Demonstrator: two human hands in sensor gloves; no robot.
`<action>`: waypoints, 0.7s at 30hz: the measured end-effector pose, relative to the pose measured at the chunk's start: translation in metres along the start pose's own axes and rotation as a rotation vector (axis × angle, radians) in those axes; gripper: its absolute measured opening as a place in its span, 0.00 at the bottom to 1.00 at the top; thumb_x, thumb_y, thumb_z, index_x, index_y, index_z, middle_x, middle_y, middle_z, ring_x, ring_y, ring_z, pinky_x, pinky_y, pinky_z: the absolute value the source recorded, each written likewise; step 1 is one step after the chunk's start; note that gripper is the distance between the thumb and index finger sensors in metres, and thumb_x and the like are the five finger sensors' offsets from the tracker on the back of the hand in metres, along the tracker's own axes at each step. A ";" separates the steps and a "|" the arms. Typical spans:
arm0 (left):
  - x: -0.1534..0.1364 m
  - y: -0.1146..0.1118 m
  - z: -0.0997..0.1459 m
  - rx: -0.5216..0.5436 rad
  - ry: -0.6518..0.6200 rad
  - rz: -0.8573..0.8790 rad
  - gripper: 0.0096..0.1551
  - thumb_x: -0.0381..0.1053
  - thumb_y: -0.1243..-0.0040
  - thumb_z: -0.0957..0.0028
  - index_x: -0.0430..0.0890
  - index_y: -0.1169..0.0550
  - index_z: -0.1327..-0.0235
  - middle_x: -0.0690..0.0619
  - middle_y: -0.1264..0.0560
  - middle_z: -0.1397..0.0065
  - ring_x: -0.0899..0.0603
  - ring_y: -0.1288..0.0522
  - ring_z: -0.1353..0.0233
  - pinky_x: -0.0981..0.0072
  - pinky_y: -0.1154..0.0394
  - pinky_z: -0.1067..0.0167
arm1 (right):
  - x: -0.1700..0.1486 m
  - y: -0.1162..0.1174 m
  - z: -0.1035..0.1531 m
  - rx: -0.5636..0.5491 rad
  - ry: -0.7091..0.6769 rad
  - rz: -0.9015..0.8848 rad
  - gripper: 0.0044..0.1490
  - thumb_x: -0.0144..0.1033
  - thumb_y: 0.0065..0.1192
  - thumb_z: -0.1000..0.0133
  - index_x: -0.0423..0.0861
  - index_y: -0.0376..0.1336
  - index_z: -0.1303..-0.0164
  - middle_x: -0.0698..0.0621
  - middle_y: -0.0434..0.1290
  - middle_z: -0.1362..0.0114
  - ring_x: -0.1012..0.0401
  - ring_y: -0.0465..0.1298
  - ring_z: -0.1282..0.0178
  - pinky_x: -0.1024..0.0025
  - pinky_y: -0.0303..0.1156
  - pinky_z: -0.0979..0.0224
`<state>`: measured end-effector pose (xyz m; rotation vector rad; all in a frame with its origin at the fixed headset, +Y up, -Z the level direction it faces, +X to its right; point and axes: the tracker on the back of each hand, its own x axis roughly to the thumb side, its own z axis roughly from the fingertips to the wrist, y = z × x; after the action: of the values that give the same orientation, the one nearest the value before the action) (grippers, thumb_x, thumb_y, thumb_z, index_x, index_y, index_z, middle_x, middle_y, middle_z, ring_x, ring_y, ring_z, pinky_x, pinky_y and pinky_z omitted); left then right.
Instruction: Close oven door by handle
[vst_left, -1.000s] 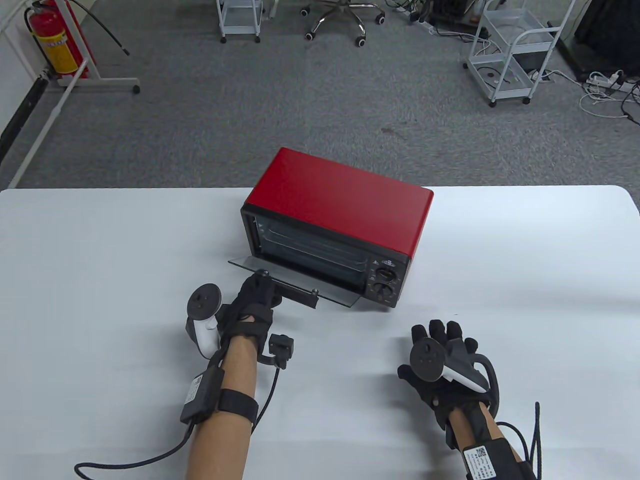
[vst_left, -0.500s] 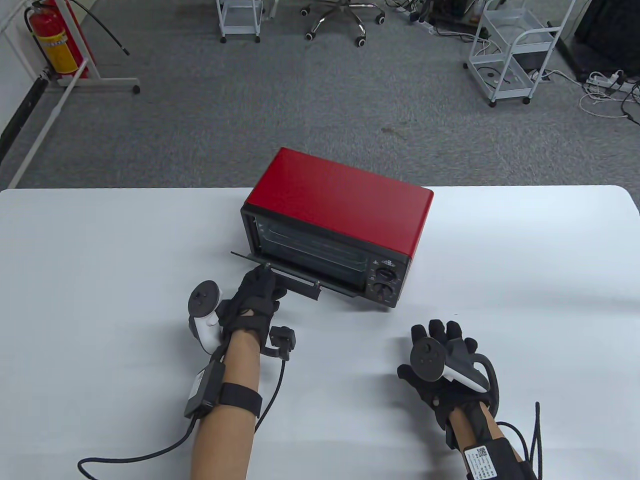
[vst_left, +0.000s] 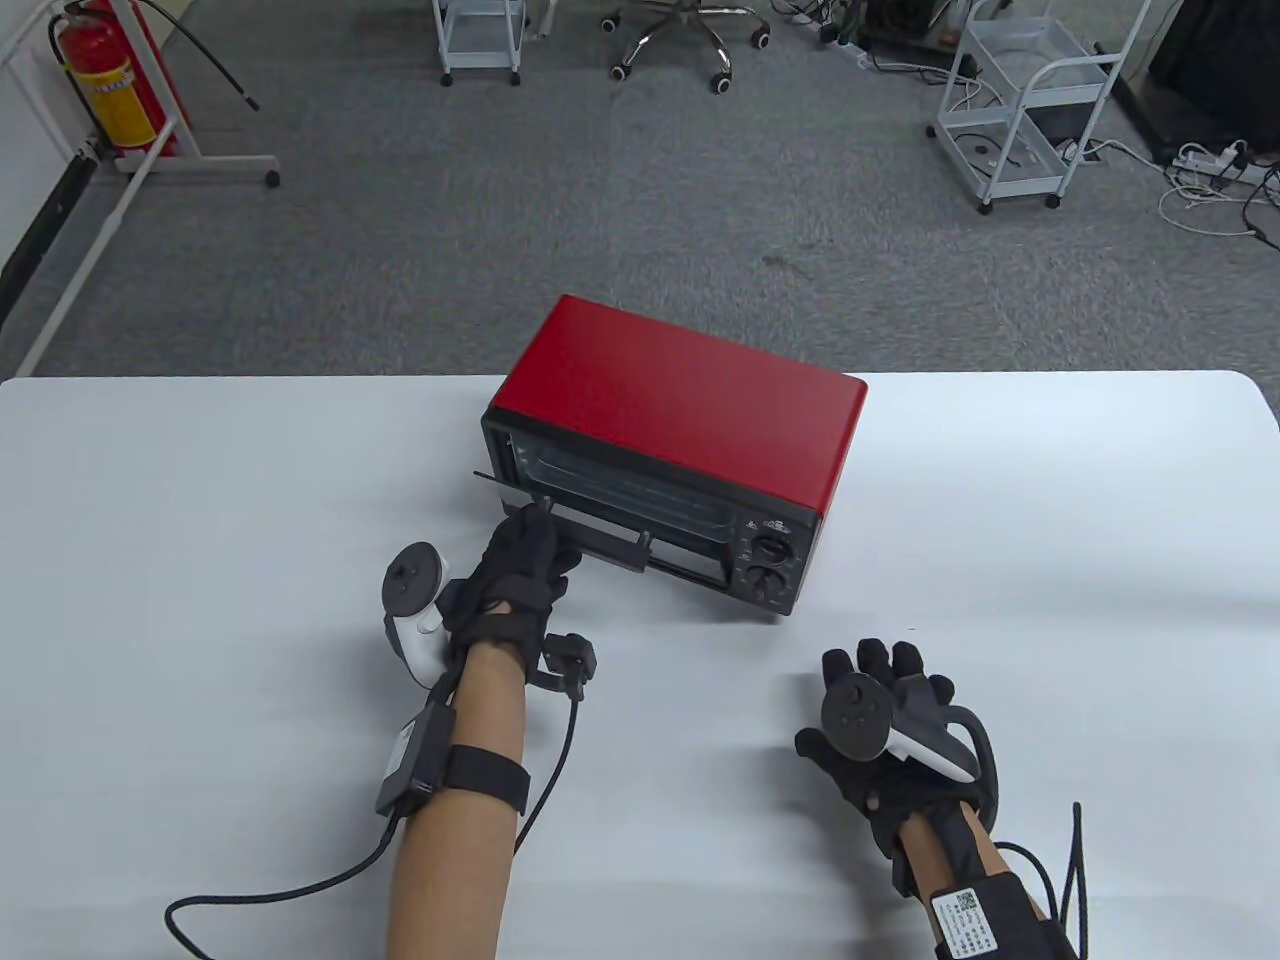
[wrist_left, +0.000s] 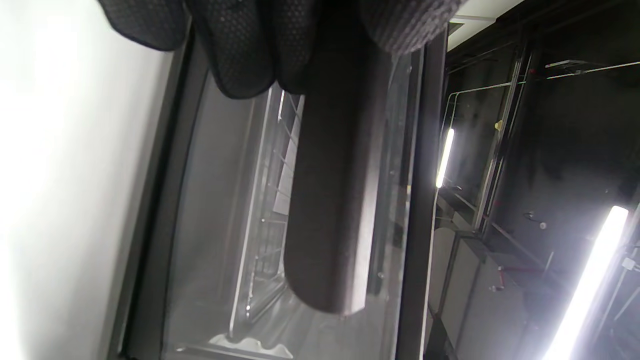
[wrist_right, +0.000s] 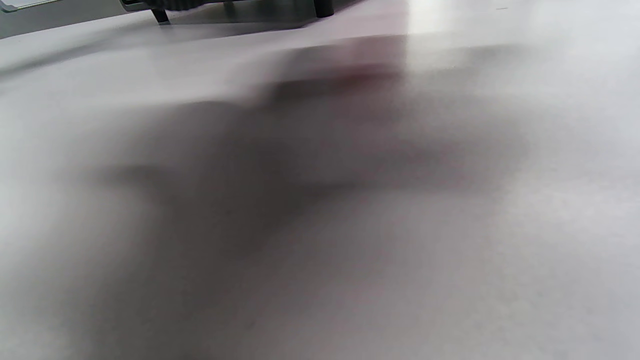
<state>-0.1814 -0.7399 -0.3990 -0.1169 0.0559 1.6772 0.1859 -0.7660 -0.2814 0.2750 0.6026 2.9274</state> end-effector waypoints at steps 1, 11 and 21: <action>0.001 -0.001 -0.001 -0.003 -0.004 0.006 0.38 0.50 0.52 0.36 0.34 0.46 0.19 0.40 0.35 0.25 0.29 0.32 0.25 0.28 0.39 0.32 | 0.000 0.000 0.000 0.002 -0.001 -0.001 0.57 0.57 0.39 0.41 0.36 0.24 0.19 0.24 0.24 0.18 0.22 0.26 0.22 0.18 0.30 0.30; 0.009 -0.008 -0.010 -0.037 -0.034 0.028 0.41 0.51 0.53 0.35 0.35 0.50 0.16 0.39 0.39 0.22 0.28 0.34 0.23 0.27 0.40 0.31 | -0.001 -0.001 -0.001 0.007 -0.002 -0.014 0.57 0.57 0.39 0.41 0.37 0.24 0.19 0.25 0.24 0.17 0.22 0.26 0.22 0.18 0.30 0.30; 0.016 -0.013 -0.016 -0.053 -0.029 0.022 0.43 0.51 0.53 0.35 0.36 0.53 0.15 0.38 0.43 0.19 0.27 0.37 0.21 0.26 0.42 0.30 | -0.002 -0.002 -0.001 0.009 -0.006 -0.016 0.57 0.57 0.39 0.41 0.37 0.24 0.19 0.25 0.24 0.17 0.22 0.26 0.22 0.18 0.30 0.30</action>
<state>-0.1697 -0.7243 -0.4167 -0.1327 -0.0095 1.7026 0.1876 -0.7649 -0.2837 0.2791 0.6144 2.9082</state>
